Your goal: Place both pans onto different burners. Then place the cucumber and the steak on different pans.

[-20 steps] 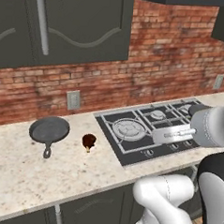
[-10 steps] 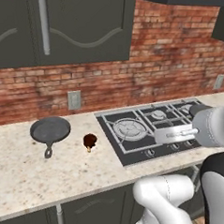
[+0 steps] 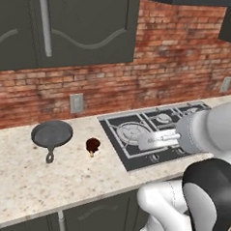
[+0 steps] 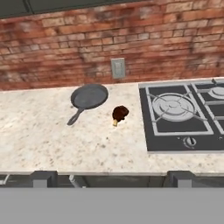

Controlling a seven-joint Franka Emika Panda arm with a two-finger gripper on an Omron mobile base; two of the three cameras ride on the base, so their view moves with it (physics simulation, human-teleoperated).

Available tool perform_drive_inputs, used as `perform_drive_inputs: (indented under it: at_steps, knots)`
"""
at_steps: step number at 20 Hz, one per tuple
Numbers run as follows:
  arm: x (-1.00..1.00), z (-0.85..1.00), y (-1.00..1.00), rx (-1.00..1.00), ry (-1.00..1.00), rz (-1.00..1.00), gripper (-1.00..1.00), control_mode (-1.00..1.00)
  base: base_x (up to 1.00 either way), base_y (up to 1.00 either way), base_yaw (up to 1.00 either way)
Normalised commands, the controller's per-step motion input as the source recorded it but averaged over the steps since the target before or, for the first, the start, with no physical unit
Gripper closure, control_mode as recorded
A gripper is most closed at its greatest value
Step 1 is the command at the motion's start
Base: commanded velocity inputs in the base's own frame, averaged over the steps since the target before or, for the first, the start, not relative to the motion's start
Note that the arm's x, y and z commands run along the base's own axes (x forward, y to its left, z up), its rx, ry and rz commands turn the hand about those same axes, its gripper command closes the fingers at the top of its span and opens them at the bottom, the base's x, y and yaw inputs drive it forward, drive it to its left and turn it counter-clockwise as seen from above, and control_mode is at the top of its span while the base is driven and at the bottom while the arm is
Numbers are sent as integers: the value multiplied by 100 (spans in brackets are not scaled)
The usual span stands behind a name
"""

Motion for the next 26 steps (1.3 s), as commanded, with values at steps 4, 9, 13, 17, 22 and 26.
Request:
perform_drive_inputs:
  at_steps: [4, 9, 13, 17, 22, 26]
  knots:
    - [0, -1, 72, 0, 1, -2, -100, -100, 0, 0, 0]
    - [7, 0, 76, 0, 0, -5, -100, -100, 0, 0, 0]
    - [15, -16, 48, 1, 3, -3, -100, -100, 0, 0, 0]
    - [10, -53, 17, 5, 0, 0, -100, -100, 0, 0, 0]
    - [29, -49, 12, 9, 0, -1, -100, -100, 0, 0, 0]
    - [45, -2, 23, 7, 0, -2, -100, -100, 0, 0, 0]
